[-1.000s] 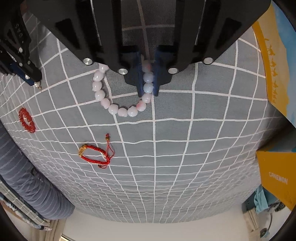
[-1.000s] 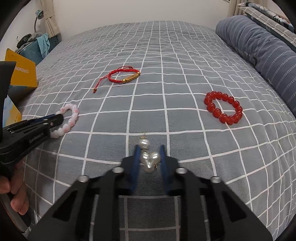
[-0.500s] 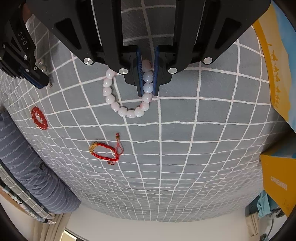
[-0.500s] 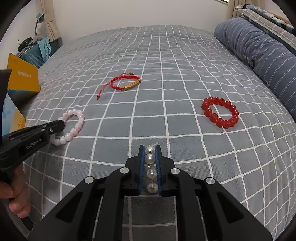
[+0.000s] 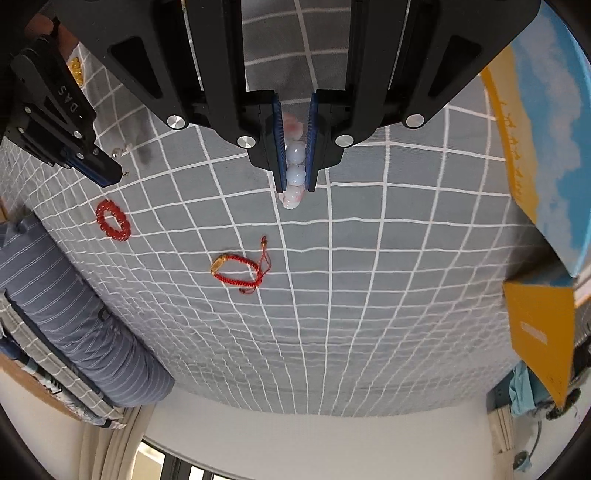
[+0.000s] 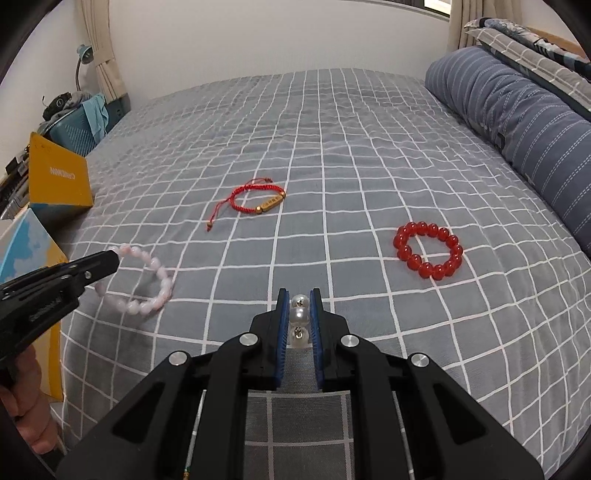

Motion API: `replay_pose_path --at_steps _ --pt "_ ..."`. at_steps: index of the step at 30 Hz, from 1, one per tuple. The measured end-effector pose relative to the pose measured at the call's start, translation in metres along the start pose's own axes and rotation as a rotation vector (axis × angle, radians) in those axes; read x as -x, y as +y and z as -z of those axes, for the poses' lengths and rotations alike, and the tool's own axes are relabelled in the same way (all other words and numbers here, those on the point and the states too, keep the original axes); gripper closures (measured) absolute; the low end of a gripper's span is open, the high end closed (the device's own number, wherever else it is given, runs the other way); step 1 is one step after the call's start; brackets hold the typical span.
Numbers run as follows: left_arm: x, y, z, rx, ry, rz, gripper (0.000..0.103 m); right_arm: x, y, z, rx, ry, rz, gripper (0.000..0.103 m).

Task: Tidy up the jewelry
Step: 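Lift and carry the pink bracelet and pearl earrings over the box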

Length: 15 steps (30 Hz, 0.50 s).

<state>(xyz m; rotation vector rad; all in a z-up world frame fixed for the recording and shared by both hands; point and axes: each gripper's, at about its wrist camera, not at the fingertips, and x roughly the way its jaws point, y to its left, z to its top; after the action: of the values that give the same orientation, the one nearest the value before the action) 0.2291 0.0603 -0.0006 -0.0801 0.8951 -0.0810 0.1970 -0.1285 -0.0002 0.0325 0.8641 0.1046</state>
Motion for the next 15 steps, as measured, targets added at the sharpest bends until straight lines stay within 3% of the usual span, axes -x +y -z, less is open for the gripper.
replay_pose_path --at_steps 15 --pt "0.035 -0.004 0.019 0.005 -0.008 -0.083 0.093 0.024 -0.002 -0.005 -0.004 -0.035 0.014 0.092"
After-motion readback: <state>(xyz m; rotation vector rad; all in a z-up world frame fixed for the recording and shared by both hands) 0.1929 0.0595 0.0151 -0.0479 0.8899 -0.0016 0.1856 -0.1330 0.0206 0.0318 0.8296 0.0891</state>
